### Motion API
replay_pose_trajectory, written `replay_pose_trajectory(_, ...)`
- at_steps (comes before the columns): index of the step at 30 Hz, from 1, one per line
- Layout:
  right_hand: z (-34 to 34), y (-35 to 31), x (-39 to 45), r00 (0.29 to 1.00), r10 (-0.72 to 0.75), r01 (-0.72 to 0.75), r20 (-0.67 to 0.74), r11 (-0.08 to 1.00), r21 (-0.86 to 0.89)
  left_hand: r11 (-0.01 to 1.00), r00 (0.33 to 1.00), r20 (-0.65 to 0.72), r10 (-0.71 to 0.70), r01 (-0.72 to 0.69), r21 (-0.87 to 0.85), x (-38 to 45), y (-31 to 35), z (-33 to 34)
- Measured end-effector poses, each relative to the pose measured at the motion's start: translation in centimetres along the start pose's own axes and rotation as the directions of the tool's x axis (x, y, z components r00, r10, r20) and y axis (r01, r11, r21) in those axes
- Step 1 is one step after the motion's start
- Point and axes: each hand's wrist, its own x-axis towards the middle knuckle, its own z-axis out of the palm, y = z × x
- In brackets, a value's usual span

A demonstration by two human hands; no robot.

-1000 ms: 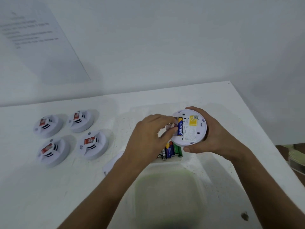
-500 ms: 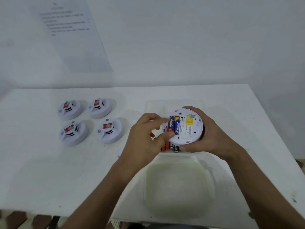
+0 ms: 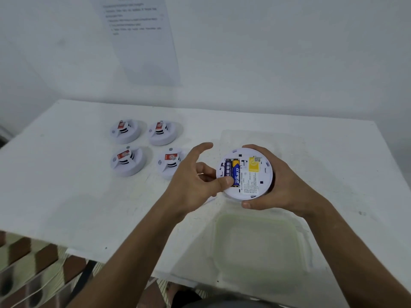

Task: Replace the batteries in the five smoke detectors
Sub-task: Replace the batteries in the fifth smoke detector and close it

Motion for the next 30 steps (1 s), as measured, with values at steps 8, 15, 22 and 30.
replay_pose_trajectory(8, 0.0, 0.4, 0.5, 1.0, 0.004, -0.006, -0.025, 0.998, -0.068, 0.982, 0.992, -0.124, -0.009, 0.032, 0.187, 0.3, -2.9, -1.9)
replay_pose_trajectory(15, -1.2, 0.4, -0.2, 0.998, 0.035, -0.037, -0.052, 0.999, -0.031, 0.729, 0.996, -0.071, -0.053, 0.087, 0.679, 0.0, -8.0, -3.5)
replay_pose_trajectory(22, -0.3, 0.4, 0.6, 0.999, 0.048, -0.048, -0.011, 0.996, -0.07, 0.676, 0.998, -0.061, 0.0, 0.045, 0.735, 0.4, -9.9, -3.8)
replay_pose_trajectory(30, 1.7, 0.1, 2.5, 0.998, 0.056, -0.058, -0.022, 0.993, -0.098, 0.627, 0.963, -0.015, 0.268, -0.163, 0.762, -1.0, -7.8, -7.5)
